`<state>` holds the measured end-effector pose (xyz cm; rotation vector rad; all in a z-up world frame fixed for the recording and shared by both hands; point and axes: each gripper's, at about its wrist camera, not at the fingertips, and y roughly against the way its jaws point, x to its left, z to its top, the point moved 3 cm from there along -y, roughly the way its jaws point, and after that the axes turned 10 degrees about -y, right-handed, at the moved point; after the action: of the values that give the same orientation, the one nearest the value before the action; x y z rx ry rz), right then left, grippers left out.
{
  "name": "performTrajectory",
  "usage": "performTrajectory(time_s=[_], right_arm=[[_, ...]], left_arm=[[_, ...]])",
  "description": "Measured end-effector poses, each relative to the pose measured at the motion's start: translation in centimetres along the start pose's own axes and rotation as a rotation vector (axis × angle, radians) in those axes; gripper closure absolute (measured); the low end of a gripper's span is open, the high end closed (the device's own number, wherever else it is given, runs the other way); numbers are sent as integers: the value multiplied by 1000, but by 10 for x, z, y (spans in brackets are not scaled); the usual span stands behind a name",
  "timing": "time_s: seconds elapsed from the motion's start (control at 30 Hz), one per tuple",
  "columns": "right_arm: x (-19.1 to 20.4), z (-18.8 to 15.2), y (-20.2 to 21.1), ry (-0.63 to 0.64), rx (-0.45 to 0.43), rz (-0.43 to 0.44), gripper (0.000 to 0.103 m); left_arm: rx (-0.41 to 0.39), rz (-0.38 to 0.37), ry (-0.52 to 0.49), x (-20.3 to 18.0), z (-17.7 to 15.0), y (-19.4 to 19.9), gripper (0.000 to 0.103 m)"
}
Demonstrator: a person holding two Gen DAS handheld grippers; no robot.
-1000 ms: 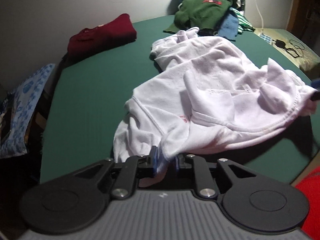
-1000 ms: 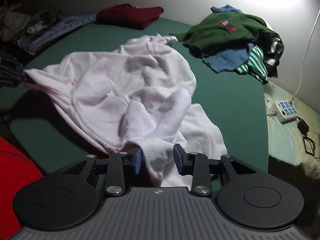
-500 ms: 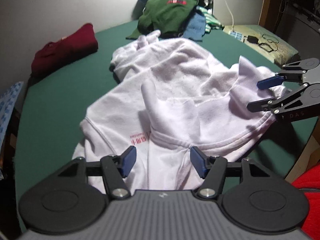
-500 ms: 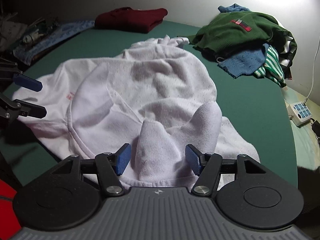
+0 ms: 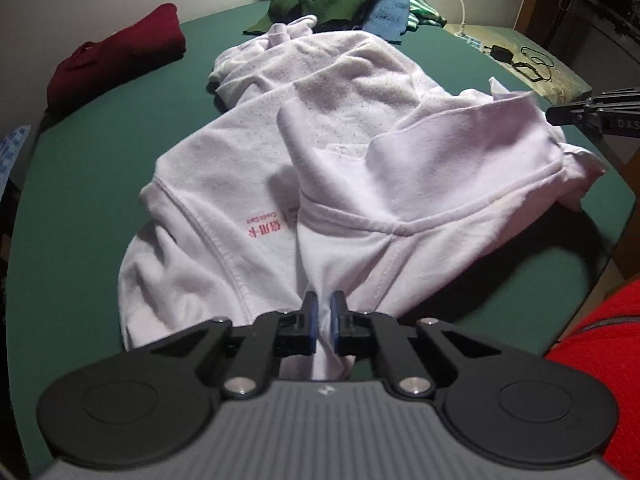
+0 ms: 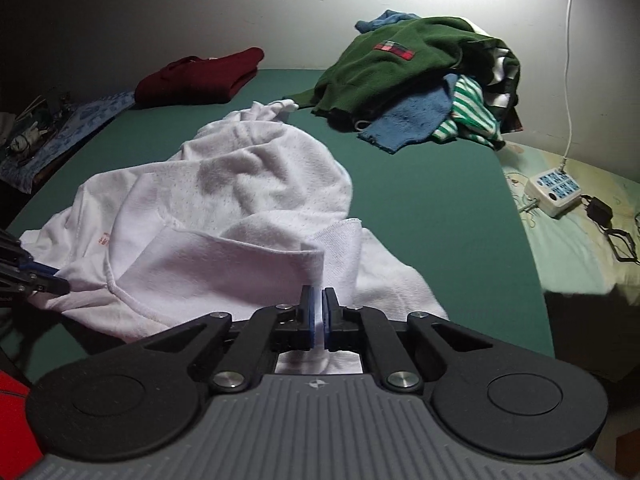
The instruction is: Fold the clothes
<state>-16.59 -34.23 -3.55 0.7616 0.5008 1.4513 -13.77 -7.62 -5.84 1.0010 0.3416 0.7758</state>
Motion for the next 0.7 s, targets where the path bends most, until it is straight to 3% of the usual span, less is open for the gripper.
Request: performTrajectory(time_s=[0.07,0.17,0.2,0.23,0.3,0.33,0.47,0.5,0.6,0.67,0.7], right_arm=[[-8,-3,-12,-17,37,-39,100],[-12,-7,-19,-53,92,-23,90],[-9,-6,-12,-39,91,4,84],[-7,-6,-6,-26,90,30,67],[1,-6,9,27,85,102,40],[7,-7,14,66,84,130,35],[31,-22,13,232,133,143,37],[34,-28,7,270,147,112,41],[37,-42,-10,353,194,36,59],[37,-44,-11,362,173,14,64],[36,-44,-11,360,161,5,72]], left_arm=[[14,-8,-4,-2,-1,-4,98],[33,-36,-14,-2,-2,-7,96],[30,-44,-26,-3,-3,-4,81],[22,-45,-39,-4,-4,0,58],[5,-49,-55,-4,-6,8,39],[7,-64,-59,-4,-7,10,39],[40,-112,-92,-12,-7,2,42],[55,-118,-99,-15,-8,-3,49],[68,-116,-108,-19,-9,-10,50],[67,-114,-93,-15,-10,-10,51],[66,-112,-85,-13,-10,-10,53]])
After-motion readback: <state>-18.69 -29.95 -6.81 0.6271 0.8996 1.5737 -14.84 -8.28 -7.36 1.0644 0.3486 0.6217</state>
